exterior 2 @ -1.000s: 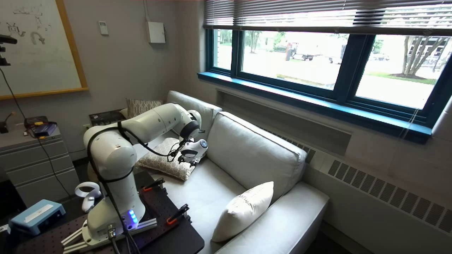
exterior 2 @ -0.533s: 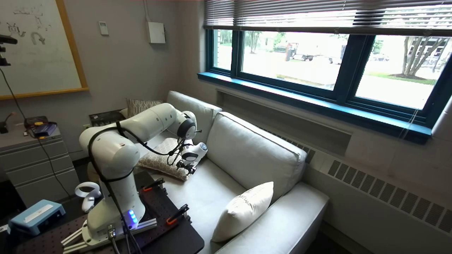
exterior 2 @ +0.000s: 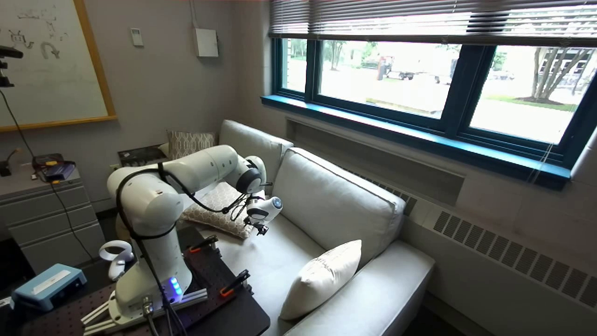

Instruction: Place the small pillow against the right armrest of the sofa, place the pillow in the middle of the sofa in front of the small pillow on the right

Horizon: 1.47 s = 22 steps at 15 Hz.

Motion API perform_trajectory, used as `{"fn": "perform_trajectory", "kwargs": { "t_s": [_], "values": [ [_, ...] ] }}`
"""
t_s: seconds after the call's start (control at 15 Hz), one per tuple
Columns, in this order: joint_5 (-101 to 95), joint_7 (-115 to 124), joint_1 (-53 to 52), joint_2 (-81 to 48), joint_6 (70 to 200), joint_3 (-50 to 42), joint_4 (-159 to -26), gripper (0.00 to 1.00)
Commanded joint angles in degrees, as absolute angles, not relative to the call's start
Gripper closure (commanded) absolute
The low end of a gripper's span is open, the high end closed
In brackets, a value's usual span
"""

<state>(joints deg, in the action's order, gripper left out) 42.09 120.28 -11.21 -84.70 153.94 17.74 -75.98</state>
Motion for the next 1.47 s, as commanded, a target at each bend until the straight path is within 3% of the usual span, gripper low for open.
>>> {"fn": "perform_trajectory", "kwargs": {
  "t_s": [0.0,0.73,1.4],
  "values": [
    [50.33,115.87,-11.08,-84.63,153.21,18.15,-74.01,0.0],
    [62.03,114.04,-21.38,-84.19,139.09,9.27,-66.23,0.0],
    [46.47,122.62,-22.44,-84.16,129.27,9.98,-66.36,0.0]
  ]
}}
